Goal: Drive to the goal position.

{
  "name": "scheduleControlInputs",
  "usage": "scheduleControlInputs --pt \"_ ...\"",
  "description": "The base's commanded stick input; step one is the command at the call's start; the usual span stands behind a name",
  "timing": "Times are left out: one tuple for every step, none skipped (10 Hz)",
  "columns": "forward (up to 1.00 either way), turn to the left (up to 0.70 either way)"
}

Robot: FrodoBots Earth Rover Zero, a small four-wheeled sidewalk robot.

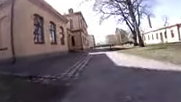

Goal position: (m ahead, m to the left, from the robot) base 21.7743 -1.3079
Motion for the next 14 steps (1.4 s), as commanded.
scheduleControlInputs --pt "0.85 -0.34" --pt "0.85 -0.34" --pt "0.85 -0.31" --pt "0.85 0.00" --pt "0.85 0.00" --pt "0.85 0.00" --pt "0.85 0.00" --pt "0.85 0.00" --pt "0.85 0.00" --pt "0.85 0.00" --pt "0.85 0.00" --pt "0.85 0.00" --pt "0.85 0.00" --pt "0.85 0.00"
